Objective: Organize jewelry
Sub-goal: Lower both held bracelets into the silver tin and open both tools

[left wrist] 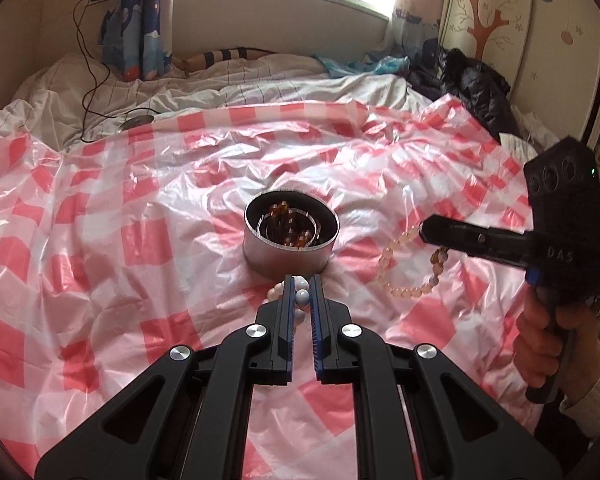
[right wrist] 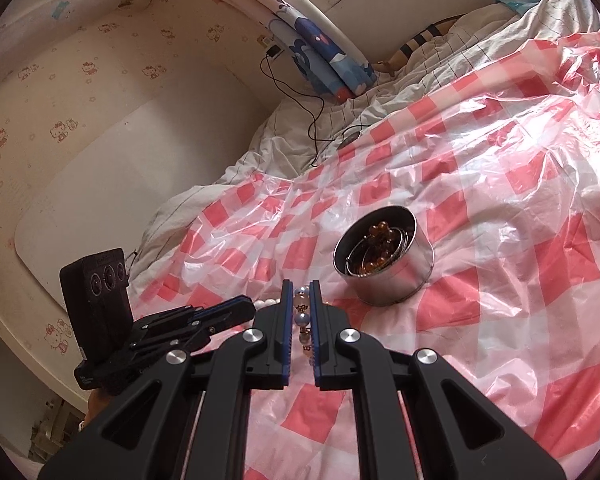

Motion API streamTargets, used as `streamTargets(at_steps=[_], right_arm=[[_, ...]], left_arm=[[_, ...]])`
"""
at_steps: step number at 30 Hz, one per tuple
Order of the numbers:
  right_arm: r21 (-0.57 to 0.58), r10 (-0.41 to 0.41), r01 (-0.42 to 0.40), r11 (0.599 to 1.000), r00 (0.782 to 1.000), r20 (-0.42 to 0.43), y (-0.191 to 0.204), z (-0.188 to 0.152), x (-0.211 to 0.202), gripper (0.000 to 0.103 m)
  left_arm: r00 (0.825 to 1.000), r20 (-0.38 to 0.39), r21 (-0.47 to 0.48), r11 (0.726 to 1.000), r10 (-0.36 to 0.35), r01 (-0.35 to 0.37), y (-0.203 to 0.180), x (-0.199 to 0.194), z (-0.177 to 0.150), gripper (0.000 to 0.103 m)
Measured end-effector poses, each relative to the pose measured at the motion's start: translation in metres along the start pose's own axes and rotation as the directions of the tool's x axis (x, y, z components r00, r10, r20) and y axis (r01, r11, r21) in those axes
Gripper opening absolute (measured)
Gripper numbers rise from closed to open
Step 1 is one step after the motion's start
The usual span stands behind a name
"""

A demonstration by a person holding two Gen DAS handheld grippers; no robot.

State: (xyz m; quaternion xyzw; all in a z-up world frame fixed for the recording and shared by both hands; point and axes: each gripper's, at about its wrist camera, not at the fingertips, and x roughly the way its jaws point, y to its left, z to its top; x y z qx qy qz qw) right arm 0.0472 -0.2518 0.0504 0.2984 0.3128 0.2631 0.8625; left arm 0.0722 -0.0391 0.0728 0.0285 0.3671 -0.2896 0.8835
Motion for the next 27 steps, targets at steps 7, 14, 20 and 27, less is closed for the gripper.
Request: streamTargets(at_steps=[7, 14, 20, 27], right_arm=[[-0.009, -0.007, 0.007, 1.0, 1.0, 0.03, -0.006, 0.037, -0.001, 0.009], [0.015, -0.024, 0.024, 1.0, 0.999, 0.043, -0.02, 0.05, 0.007, 0.009], [0.008, -0.029, 0.029, 1.0, 0.999, 0.016, -0.022, 0.062, 0.029, 0.009], [-0.009, -0.082, 0.082, 0.997, 0.995, -0.06, -0.022, 0.069, 0.085, 0.009]], left_arm=[[0.997, 0.056, -0.011, 0.998, -0.056, 0.056, -0.009, 0.016, 0.06, 0.007], [0.996, -0.024, -0.127, 0.988, -0.088, 0.084, 0.017, 0.102, 0.077, 0.007], [0.982, -0.19, -0.115, 0.993, 0.012, -0.034, 0.034, 0.143, 0.053, 0.014], [0.996, -0.073, -0.128, 0.989, 0.06, -0.069, 0.041, 0.082, 0.046, 0.053]])
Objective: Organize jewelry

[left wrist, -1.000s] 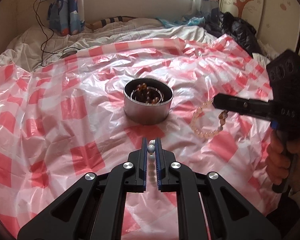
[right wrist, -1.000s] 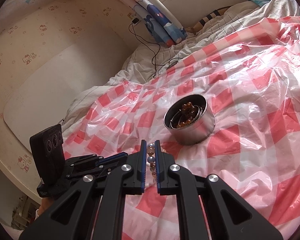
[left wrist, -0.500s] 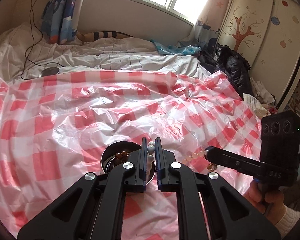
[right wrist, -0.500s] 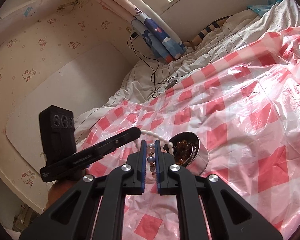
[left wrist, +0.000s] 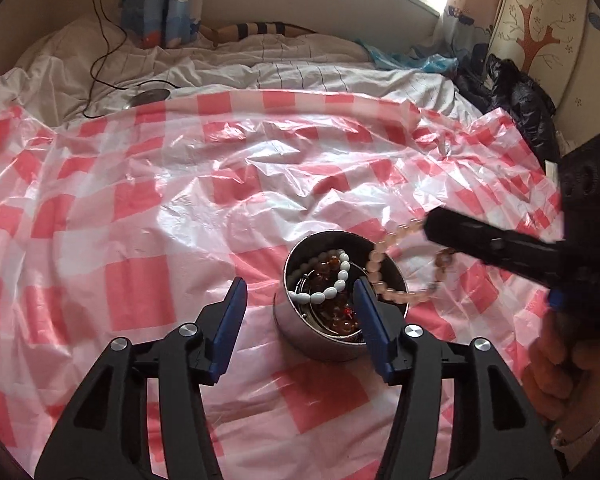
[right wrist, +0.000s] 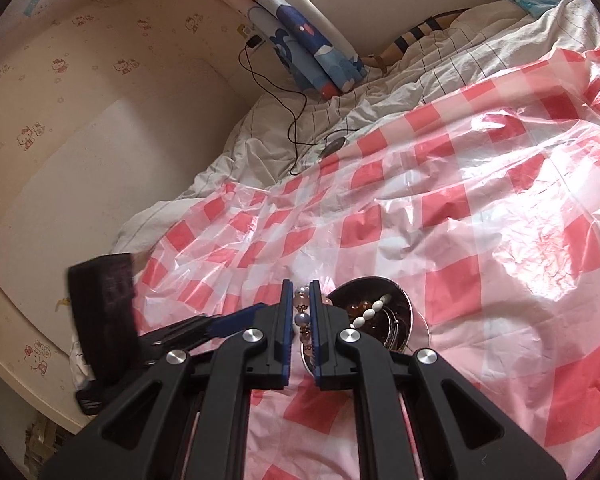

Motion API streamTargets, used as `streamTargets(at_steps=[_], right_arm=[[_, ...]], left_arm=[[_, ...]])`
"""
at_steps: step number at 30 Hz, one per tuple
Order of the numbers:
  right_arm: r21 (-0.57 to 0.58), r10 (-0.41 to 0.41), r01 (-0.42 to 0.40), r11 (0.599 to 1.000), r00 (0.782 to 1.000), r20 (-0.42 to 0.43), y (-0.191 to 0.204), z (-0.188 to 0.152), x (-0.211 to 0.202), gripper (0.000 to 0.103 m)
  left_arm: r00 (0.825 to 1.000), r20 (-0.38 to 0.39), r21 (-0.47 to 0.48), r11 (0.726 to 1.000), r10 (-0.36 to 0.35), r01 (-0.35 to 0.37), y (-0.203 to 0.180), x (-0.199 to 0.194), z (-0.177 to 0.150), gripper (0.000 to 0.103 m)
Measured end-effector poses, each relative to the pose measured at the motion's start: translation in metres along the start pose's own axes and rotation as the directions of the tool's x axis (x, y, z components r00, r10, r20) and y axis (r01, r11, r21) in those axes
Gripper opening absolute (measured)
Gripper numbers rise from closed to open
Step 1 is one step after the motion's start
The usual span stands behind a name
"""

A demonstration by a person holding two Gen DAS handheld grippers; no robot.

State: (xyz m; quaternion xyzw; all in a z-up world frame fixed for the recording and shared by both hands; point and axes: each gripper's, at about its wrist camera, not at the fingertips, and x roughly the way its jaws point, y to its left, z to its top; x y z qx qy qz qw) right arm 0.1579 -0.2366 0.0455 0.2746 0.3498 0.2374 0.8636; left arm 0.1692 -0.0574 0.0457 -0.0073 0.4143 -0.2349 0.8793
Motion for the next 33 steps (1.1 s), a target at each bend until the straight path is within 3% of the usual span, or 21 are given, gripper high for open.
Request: streamTargets(at_steps=[3, 5, 8, 16, 20, 24, 27, 30, 33], right_arm=[[-0.067, -0.134, 0.13, 0.989, 0.989, -0.064, -0.002, -0.006, 0.029, 0.009], [-0.125, -0.238, 0.224, 0.966, 0.966, -0.105, -0.002, -0.011, 0.042, 0.027], [-0.204, -0.332, 0.315, 0.927, 0.942, -0.054, 0.004, -0.016, 0.035, 0.047], [-0.252, -0.381, 0.383, 0.889, 0.923, 0.057, 0.017, -0.038, -0.021, 0.061], [-0.163, -0.401, 0.404, 0.9, 0.915, 0.049, 0.0, -0.058, -0.048, 0.063], [-0.104, -0.419, 0.424, 0.9, 0.906, 0.068, -0.004, -0.08, -0.069, 0.066], [-0.153, -0.467, 0.475, 0.867, 0.88, 0.085, 0.011, -0.088, -0.065, 0.075], [-0.221, -0.503, 0.516, 0.827, 0.856, 0.118, 0.025, -0.089, -0.058, 0.091], [-0.257, -0.549, 0.567, 0.783, 0.824, 0.144, 0.028, -0.09, -0.053, 0.094]], left_arm=[[0.999, 0.039, -0.037, 0.999, -0.001, 0.002, 0.009, -0.023, -0.01, 0.059], [0.999, 0.053, -0.075, 0.997, -0.005, 0.009, 0.014, -0.032, -0.021, 0.064], [0.999, 0.04, -0.113, 0.993, 0.028, -0.024, 0.019, -0.034, -0.034, 0.072], [0.993, 0.065, -0.157, 0.983, 0.103, -0.092, 0.011, -0.045, -0.062, 0.09], [0.993, 0.064, -0.226, 0.97, 0.101, -0.084, 0.018, -0.047, -0.078, 0.091], [0.992, 0.044, -0.181, 0.977, 0.122, -0.112, 0.007, -0.041, -0.081, 0.091], [0.979, 0.049, -0.116, 0.975, 0.196, -0.19, -0.01, -0.039, -0.081, 0.092], [0.966, 0.051, -0.089, 0.965, 0.254, -0.248, -0.019, -0.037, -0.081, 0.095], [0.951, 0.065, -0.091, 0.951, 0.303, -0.297, -0.02, -0.038, -0.081, 0.095]])
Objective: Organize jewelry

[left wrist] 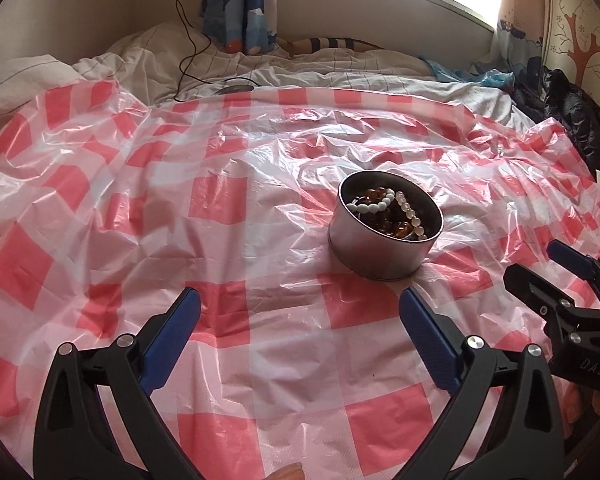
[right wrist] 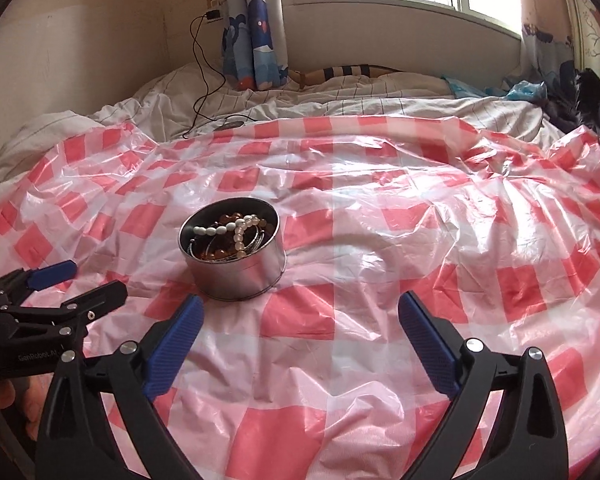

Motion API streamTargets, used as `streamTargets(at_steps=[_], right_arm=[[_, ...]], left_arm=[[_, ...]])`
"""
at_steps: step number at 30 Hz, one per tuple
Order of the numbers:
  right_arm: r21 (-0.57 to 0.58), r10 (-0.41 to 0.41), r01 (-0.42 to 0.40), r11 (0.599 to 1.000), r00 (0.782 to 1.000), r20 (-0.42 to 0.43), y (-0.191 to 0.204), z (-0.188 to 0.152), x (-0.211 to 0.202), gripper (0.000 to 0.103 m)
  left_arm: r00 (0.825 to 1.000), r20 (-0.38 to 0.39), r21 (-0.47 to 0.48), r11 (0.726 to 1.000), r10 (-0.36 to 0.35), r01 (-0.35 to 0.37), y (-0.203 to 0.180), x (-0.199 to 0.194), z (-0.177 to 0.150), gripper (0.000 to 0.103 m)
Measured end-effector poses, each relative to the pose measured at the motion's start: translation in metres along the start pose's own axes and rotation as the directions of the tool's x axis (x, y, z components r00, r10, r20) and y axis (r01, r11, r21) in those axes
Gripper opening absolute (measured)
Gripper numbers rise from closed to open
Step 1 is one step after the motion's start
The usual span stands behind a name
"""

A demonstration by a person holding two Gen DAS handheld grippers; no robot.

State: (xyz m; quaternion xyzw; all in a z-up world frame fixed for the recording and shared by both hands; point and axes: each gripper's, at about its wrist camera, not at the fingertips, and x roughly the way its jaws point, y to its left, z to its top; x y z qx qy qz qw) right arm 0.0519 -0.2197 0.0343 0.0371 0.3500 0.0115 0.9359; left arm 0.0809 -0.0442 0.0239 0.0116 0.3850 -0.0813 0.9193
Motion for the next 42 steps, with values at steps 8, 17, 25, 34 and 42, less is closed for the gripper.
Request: streamTargets(at_steps=[8, 17, 25, 34, 42], right_arm=[[0.04, -0.015, 0.016, 0.999, 1.0, -0.02, -0.008, 0.003, 0.007, 0.095], [0.04, -0.016, 0.017, 0.999, 1.0, -0.021, -0.008, 0.003, 0.008, 0.095], [0.058, -0.012, 0.014, 0.998, 0.999, -0.031, -0.013, 0.0, 0.011, 0.095], [0.063, -0.01, 0.012, 0.998, 0.999, -0.036, -0.013, 0.0, 0.013, 0.095], [0.067, -0.01, 0.013, 0.998, 0.999, -0.041, -0.012, -0.002, 0.015, 0.095]], left_arm=[[1.0, 0.006, -0.02, 0.999, 0.028, -0.028, 0.001, 0.004, 0.008, 0.095], [0.999, -0.003, -0.012, 0.999, 0.032, -0.032, -0.002, 0.003, 0.007, 0.095], [0.999, -0.027, -0.013, 0.999, 0.036, -0.037, 0.0, 0.006, 0.009, 0.095], [0.999, -0.032, 0.035, 0.999, -0.01, 0.012, -0.01, 0.004, 0.007, 0.095], [0.999, -0.037, 0.06, 0.998, -0.002, 0.005, -0.017, 0.003, 0.006, 0.095]])
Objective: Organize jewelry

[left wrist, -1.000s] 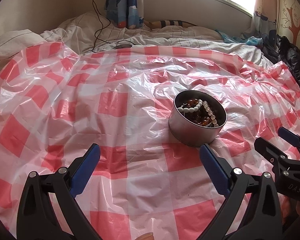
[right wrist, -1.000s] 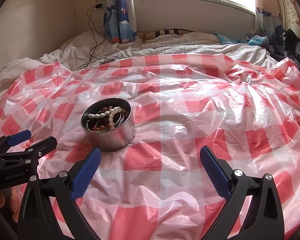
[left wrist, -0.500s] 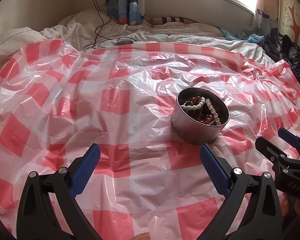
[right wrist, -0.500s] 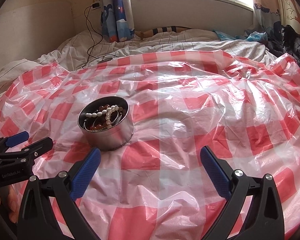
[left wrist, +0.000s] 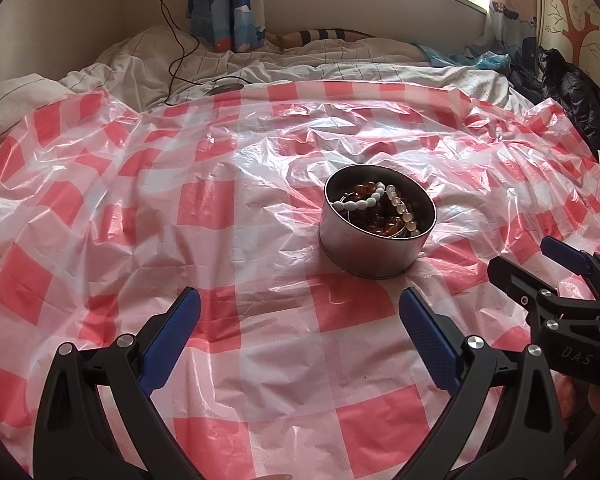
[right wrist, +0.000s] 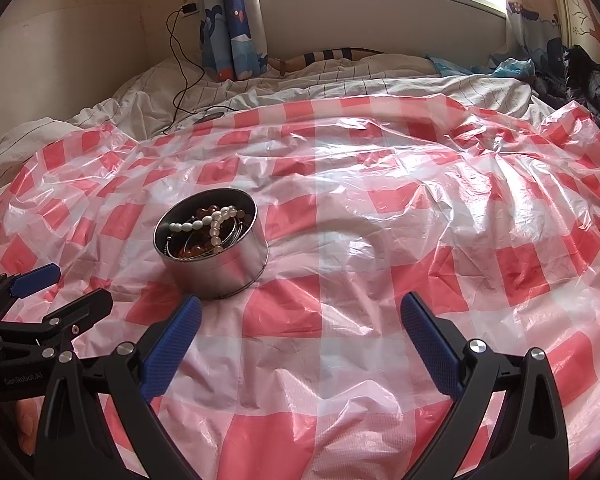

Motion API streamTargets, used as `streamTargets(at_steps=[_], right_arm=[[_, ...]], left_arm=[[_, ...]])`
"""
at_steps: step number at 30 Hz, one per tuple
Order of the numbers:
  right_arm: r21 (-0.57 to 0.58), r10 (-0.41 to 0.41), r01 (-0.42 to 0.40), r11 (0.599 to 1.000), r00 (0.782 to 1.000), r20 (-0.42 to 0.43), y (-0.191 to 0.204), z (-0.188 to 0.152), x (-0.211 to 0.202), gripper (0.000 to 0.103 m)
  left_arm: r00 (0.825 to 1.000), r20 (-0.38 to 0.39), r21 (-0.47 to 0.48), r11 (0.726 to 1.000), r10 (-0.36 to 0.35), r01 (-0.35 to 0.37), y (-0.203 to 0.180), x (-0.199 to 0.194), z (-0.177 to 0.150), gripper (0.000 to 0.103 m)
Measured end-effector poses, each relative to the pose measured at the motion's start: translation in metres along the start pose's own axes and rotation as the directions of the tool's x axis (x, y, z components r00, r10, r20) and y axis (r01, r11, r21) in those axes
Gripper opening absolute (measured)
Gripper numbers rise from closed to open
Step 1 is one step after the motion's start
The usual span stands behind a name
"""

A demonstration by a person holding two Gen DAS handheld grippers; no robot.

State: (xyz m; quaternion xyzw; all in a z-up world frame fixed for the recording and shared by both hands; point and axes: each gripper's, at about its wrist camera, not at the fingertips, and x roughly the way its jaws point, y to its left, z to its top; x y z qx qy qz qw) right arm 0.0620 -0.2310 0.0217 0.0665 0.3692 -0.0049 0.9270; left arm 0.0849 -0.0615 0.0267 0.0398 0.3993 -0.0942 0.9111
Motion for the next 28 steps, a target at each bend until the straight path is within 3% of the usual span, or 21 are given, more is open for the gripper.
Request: streamTargets(at_steps=[9, 12, 16, 20, 23, 28], right_arm=[[0.0, 0.0, 0.0, 1.0, 1.0, -0.001, -0.001, 0.0, 0.0, 0.095], [0.0, 0.001, -0.001, 1.0, 1.0, -0.001, 0.0, 0.0, 0.001, 0.095], [0.003, 0.001, -0.001, 1.0, 1.0, -0.001, 0.0, 0.0, 0.001, 0.095], [0.004, -0.001, 0.001, 1.0, 1.0, -0.002, 0.0, 0.0, 0.001, 0.095], [0.006, -0.004, 0.004, 1.0, 1.0, 0.0, 0.002, -0.002, 0.001, 0.095], [0.01, -0.005, 0.006, 1.0, 1.0, -0.005, 0.003, -0.003, 0.002, 0.095]], left_arm=[[1.0, -0.03, -0.014, 1.0, 0.008, -0.009, 0.0, 0.004, -0.004, 0.095], [0.998, -0.015, -0.054, 0.997, -0.063, 0.062, 0.003, 0.001, -0.007, 0.095], [0.995, 0.01, -0.07, 0.993, -0.098, 0.098, 0.005, -0.004, -0.006, 0.095], [0.999, 0.008, -0.045, 0.998, -0.037, 0.037, 0.002, -0.002, -0.006, 0.095], [0.999, -0.044, -0.026, 0.999, 0.019, -0.02, 0.002, 0.005, -0.004, 0.095], [0.997, -0.071, -0.003, 1.0, 0.026, -0.026, 0.001, 0.009, -0.006, 0.095]])
